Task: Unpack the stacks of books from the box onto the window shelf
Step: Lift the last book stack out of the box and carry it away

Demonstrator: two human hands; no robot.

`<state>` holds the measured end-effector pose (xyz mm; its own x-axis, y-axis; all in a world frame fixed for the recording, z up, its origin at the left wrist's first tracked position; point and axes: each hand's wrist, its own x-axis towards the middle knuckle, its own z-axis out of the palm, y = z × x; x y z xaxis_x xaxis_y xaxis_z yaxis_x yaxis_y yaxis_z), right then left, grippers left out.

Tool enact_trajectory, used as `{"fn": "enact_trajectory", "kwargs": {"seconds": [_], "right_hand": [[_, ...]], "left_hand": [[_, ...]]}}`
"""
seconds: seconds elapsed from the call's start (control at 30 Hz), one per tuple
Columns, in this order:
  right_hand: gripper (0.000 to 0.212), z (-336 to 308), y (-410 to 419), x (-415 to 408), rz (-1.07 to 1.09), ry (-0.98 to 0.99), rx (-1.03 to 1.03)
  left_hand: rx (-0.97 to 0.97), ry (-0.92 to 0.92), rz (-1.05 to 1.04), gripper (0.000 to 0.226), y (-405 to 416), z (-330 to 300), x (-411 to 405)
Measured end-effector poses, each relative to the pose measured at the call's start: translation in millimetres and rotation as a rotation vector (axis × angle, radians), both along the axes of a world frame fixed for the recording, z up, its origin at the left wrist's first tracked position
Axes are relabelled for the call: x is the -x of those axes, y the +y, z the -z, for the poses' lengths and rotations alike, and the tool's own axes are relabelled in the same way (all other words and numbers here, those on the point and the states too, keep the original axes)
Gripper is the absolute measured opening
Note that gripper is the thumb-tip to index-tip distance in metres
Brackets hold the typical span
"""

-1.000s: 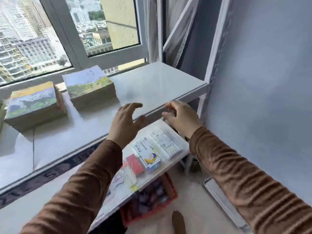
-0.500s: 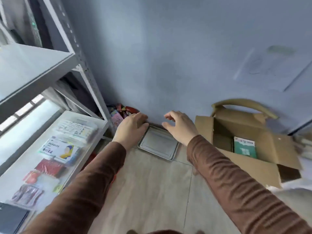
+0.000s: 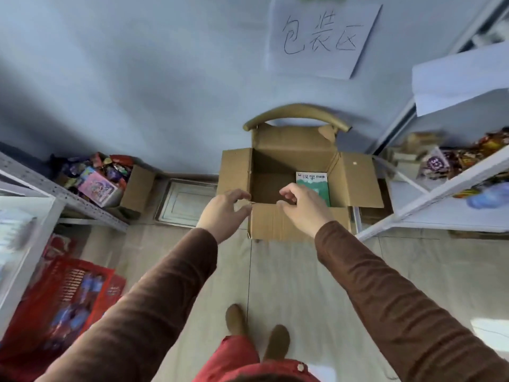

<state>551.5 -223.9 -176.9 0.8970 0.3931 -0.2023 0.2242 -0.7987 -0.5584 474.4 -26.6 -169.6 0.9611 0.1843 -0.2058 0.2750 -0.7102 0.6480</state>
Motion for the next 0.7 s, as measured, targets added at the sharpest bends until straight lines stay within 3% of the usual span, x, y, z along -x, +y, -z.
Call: {"fn": "enact_trajectory", "kwargs": {"seconds": [0.33,0.7], "right_hand": [[0.039,64.5,-56.3,-95.7,0.213,0.175,0.002],[0.061,159.2,-101.6,-213.3,0.303,0.44,-0.032]], "left_hand": [[0.097,0.142,0.079,0.041,-41.5,69.4,-114.3],[0.182,0.36,-0.057,0.043,-103.8,167.1,-243.1]]}}
